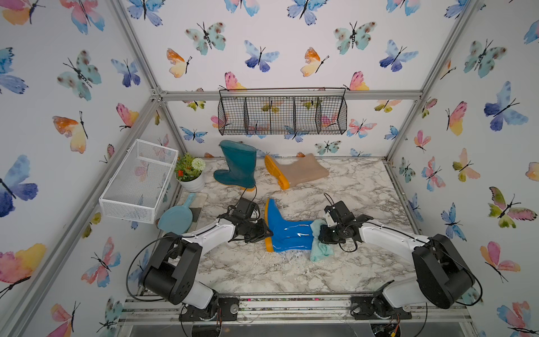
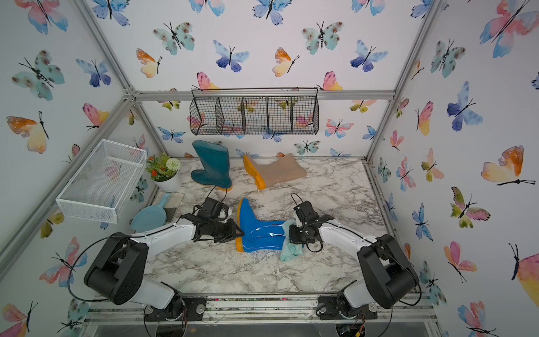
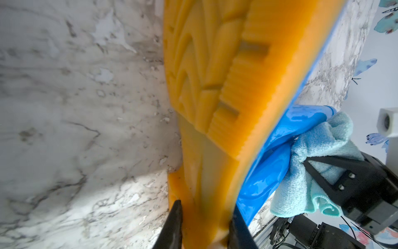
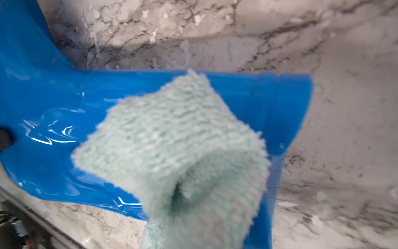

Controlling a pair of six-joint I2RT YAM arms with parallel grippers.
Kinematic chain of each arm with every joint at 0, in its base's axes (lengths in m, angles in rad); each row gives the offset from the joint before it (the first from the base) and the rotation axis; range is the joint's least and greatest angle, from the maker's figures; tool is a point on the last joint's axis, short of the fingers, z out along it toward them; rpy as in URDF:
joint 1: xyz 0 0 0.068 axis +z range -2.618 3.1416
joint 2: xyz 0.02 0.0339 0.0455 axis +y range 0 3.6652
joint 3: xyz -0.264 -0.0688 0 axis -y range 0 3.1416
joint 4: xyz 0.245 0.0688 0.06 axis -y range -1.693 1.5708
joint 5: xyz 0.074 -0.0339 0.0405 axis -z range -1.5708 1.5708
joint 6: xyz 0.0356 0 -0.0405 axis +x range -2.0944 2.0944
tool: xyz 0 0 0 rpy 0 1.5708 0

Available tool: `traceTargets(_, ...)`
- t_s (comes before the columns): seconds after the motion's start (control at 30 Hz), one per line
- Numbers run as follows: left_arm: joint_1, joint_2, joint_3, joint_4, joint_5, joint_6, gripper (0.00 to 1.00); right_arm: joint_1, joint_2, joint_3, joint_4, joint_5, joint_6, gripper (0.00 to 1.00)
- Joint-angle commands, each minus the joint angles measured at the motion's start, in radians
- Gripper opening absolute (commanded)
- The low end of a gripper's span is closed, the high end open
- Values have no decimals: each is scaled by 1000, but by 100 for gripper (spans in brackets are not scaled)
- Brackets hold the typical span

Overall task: Wipe the rubber boots with a cloth
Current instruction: Wipe the dirt off the rubber boot.

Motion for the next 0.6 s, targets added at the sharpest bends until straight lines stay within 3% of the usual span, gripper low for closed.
traceTargets(0.0, 17, 27, 56, -78, 67, 9, 0, 200, 78, 121, 20, 133, -29, 2)
traceTargets(0.13, 24, 47, 81, -81, 120, 5, 0, 427, 259, 273, 44, 222, -107, 3)
traceTargets(0.23, 35, 52, 85, -76, 156, 1, 0, 479, 320, 287, 61, 280, -103, 2)
traceTargets(0.37, 66, 53, 75, -74, 211, 11, 0, 463, 209, 122, 110, 420, -18, 3)
traceTargets(0.57, 133, 62, 66, -100, 299, 52, 0, 278, -90, -137, 69, 534, 106, 3)
